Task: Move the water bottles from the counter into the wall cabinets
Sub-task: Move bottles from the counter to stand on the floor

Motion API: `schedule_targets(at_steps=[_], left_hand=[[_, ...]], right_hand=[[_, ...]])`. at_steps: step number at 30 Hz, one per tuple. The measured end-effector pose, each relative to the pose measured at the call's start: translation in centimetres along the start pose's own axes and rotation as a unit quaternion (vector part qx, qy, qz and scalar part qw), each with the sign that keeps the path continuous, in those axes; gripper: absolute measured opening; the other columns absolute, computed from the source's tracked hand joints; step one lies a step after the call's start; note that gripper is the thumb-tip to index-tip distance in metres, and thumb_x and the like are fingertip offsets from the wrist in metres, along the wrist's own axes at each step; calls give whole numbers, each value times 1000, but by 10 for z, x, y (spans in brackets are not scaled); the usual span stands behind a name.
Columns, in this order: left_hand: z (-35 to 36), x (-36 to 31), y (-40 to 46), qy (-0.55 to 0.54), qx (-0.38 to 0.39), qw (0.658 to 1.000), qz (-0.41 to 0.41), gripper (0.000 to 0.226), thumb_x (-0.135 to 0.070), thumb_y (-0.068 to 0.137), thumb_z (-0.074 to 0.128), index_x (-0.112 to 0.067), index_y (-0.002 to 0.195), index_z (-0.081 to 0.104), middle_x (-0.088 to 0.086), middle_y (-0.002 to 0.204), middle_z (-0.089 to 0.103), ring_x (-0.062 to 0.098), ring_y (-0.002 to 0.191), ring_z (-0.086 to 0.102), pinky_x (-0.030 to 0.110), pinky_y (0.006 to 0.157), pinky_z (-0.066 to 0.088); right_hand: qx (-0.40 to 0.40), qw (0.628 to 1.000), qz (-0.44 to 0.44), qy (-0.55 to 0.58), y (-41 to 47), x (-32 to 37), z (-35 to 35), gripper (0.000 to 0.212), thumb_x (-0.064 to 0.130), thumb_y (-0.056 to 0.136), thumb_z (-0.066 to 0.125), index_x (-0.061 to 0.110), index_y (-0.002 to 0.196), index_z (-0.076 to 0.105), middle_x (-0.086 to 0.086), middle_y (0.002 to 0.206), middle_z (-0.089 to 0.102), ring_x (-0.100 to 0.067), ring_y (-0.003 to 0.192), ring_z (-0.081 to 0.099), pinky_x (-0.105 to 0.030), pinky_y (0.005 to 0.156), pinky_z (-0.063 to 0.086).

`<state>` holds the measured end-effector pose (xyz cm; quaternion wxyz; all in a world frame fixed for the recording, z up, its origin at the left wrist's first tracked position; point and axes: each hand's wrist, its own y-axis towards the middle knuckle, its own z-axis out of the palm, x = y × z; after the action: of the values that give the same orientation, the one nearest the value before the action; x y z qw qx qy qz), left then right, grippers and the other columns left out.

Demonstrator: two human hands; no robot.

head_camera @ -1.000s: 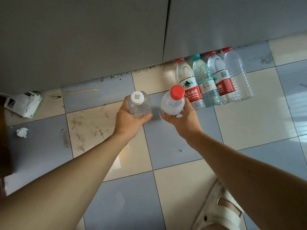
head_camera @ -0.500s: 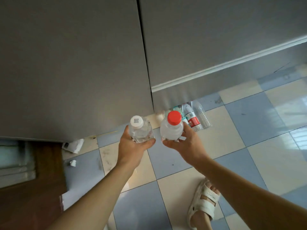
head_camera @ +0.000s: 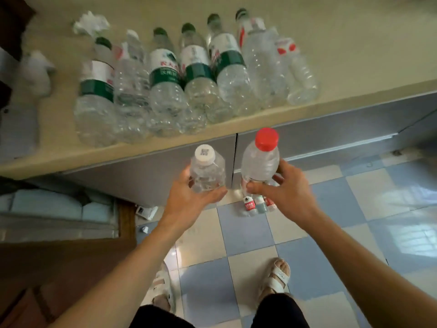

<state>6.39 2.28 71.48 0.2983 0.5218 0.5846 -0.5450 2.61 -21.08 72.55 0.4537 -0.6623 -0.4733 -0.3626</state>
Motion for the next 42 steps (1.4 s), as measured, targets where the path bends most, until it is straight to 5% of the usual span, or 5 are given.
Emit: schedule_targets(at_steps=[7,15,19,34,42], left_hand=[[-75,-115,-11,-51,15,990,131,67,-56,56,90,-33,113,64,-20,104,75,0,98,71,21,81,56],[-170,-265,-7,-73,24,959,272,46,-56,64,87,-48,105,68,-15,107,75,6,99,72,34,86,56],[-193,-349,-9,-93,11,938,334,41,-43,72,85,-34,110,69,-11,103,77,7,94,74,16,73,57],[-246,-589,-26,-111,-219,852,462,46,-58,67,80,-41,108,67,-20,96,75,-3,85,71,26,75,50],[-320,-671,-20,-81,-286,841,453,53,-46,78,79,-26,124,64,-4,110,73,16,99,70,42,89,56]], right_hand=[[-55,994,-81,39,-12,137,3,48,32,67,91,29,110,69,20,101,75,4,99,68,-9,76,51],[-136,967,-200,84,-7,298,26,52,52,59,87,42,107,70,13,104,76,-6,98,70,-37,88,56],[-141,950,-249,123,6,369,9,52,48,55,90,42,104,72,11,103,77,-7,97,72,-36,86,58],[-33,879,-448,163,70,640,-89,38,31,69,90,25,103,74,7,100,78,-16,97,73,-42,90,57],[-4,854,-498,150,99,747,-71,39,28,74,88,25,109,72,5,98,78,-14,89,76,-44,87,59]])
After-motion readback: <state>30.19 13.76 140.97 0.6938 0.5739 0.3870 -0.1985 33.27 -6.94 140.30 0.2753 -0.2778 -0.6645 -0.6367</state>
